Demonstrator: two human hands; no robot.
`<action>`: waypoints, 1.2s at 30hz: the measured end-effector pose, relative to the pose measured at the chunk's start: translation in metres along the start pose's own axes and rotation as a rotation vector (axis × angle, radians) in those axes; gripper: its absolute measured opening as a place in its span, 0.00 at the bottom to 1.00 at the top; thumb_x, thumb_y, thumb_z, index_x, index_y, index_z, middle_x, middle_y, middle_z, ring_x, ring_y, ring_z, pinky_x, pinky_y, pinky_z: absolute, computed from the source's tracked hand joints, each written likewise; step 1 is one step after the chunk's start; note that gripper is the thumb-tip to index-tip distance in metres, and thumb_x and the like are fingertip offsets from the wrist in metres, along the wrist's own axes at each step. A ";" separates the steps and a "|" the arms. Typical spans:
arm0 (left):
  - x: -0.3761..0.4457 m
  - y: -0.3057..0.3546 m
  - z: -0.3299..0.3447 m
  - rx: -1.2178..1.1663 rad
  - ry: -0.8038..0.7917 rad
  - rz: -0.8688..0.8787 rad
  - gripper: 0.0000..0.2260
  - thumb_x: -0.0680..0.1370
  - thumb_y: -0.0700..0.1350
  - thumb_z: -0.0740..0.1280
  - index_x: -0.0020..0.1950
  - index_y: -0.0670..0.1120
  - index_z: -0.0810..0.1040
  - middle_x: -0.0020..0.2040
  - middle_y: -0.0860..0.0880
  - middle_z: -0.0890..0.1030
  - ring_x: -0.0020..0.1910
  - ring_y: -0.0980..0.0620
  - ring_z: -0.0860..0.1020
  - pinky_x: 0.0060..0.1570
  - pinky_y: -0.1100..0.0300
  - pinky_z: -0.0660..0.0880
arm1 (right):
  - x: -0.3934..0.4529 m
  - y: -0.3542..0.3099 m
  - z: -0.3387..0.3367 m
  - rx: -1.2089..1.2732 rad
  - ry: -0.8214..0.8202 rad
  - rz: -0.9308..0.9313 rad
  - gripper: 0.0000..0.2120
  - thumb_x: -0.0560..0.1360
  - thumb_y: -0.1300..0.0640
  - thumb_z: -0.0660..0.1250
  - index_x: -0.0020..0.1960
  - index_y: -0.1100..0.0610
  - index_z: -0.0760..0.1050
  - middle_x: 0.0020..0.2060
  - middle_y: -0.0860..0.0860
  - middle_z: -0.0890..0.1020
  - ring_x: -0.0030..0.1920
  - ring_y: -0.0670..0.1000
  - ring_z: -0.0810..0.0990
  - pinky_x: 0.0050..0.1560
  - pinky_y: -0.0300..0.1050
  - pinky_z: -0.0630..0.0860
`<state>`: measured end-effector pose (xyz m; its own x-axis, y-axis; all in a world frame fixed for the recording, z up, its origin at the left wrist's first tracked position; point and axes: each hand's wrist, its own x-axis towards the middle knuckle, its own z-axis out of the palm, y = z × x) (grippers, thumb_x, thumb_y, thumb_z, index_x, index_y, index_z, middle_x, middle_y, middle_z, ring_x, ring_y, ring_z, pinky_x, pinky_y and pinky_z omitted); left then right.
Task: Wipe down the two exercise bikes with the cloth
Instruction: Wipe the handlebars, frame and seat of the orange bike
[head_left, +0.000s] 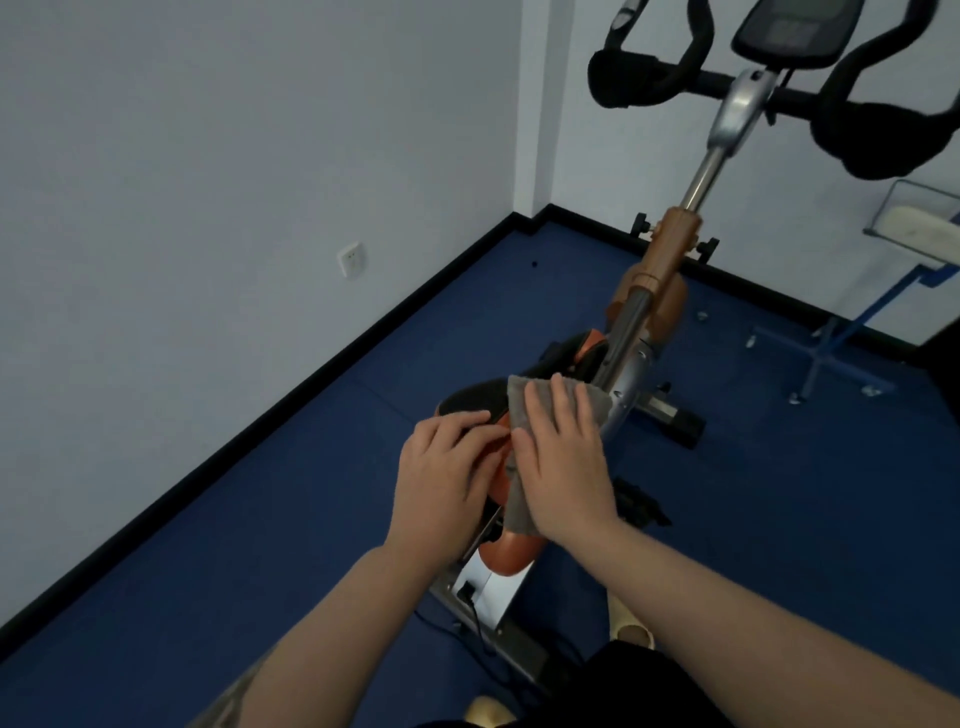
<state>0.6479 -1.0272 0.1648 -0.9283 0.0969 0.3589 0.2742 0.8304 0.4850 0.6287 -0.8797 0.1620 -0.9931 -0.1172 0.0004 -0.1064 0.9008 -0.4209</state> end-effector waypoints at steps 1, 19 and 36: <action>0.006 0.002 0.001 0.022 0.011 -0.025 0.09 0.80 0.51 0.64 0.58 0.54 0.80 0.58 0.56 0.77 0.58 0.55 0.69 0.56 0.59 0.64 | 0.007 0.001 -0.002 0.010 -0.014 0.015 0.29 0.81 0.43 0.40 0.80 0.50 0.45 0.79 0.51 0.43 0.78 0.53 0.37 0.78 0.53 0.45; 0.048 -0.005 0.013 0.115 -0.162 0.074 0.22 0.81 0.51 0.52 0.69 0.45 0.75 0.68 0.47 0.77 0.67 0.49 0.74 0.68 0.52 0.69 | 0.002 -0.014 0.001 0.224 0.038 0.276 0.32 0.79 0.37 0.42 0.79 0.44 0.38 0.79 0.53 0.40 0.77 0.57 0.52 0.70 0.54 0.66; 0.049 -0.003 0.012 0.087 -0.154 0.034 0.21 0.80 0.50 0.55 0.68 0.46 0.76 0.65 0.48 0.78 0.64 0.49 0.75 0.64 0.50 0.71 | 0.064 -0.004 -0.015 0.359 -0.016 0.541 0.34 0.83 0.47 0.49 0.78 0.55 0.32 0.79 0.59 0.46 0.72 0.60 0.65 0.64 0.52 0.69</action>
<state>0.5984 -1.0178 0.1713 -0.9482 0.2036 0.2441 0.2898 0.8691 0.4009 0.5644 -0.8845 0.1770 -0.9006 0.3057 -0.3091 0.4347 0.6389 -0.6347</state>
